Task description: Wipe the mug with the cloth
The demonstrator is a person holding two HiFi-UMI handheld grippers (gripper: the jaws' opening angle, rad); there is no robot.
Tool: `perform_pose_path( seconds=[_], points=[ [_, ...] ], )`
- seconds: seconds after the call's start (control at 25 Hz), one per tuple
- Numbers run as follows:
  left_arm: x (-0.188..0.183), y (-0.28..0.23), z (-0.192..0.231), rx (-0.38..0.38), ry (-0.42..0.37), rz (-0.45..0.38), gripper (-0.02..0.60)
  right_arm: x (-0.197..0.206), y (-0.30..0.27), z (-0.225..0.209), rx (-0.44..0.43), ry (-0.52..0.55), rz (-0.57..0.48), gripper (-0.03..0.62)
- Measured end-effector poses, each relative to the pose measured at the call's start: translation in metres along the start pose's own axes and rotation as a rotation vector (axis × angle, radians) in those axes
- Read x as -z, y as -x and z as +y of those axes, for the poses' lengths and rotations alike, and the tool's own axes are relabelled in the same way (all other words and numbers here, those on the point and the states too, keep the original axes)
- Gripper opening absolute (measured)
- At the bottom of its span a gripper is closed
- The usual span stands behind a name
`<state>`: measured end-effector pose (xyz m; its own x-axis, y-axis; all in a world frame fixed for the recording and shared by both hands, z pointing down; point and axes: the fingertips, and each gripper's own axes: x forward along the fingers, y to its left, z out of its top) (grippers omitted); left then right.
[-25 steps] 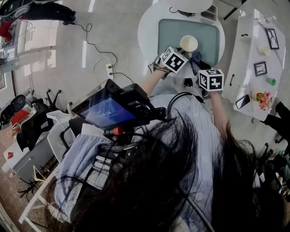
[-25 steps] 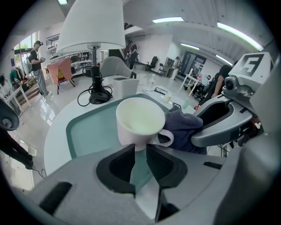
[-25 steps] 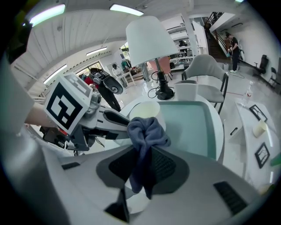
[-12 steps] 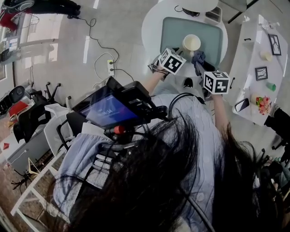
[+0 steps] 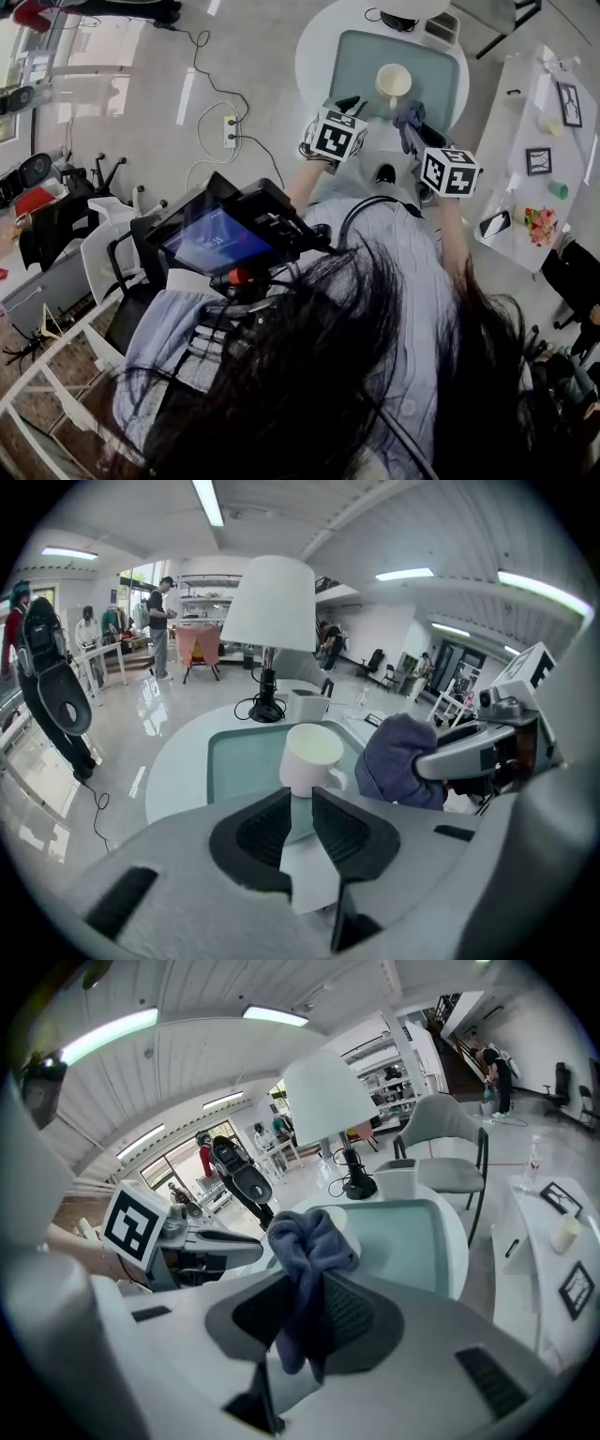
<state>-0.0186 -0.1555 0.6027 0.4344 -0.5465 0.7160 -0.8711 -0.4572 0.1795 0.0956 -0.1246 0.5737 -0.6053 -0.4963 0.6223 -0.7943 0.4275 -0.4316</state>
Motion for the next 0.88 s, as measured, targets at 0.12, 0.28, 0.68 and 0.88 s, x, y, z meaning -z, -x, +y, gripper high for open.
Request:
perform_pose_path(
  seconds=[0.12, 0.28, 0.68, 0.88],
  points=[
    [-0.004, 0.019, -0.011, -0.017, 0.042, -0.068, 0.078, 0.003, 0.010, 0.002, -0.024, 0.016, -0.011, 0.107],
    [-0.007, 0.043, -0.026, -0.037, 0.102, -0.156, 0.072, 0.007, 0.020, 0.009, -0.068, 0.051, -0.027, 0.107],
    [0.006, 0.092, -0.052, -0.105, 0.182, -0.226, 0.072, 0.023, 0.039, 0.022, -0.155, 0.091, -0.037, 0.107],
    [0.010, 0.110, -0.058, -0.095, 0.201, -0.241, 0.072, 0.035, 0.041, 0.033, -0.172, 0.106, -0.023, 0.107]
  ],
)
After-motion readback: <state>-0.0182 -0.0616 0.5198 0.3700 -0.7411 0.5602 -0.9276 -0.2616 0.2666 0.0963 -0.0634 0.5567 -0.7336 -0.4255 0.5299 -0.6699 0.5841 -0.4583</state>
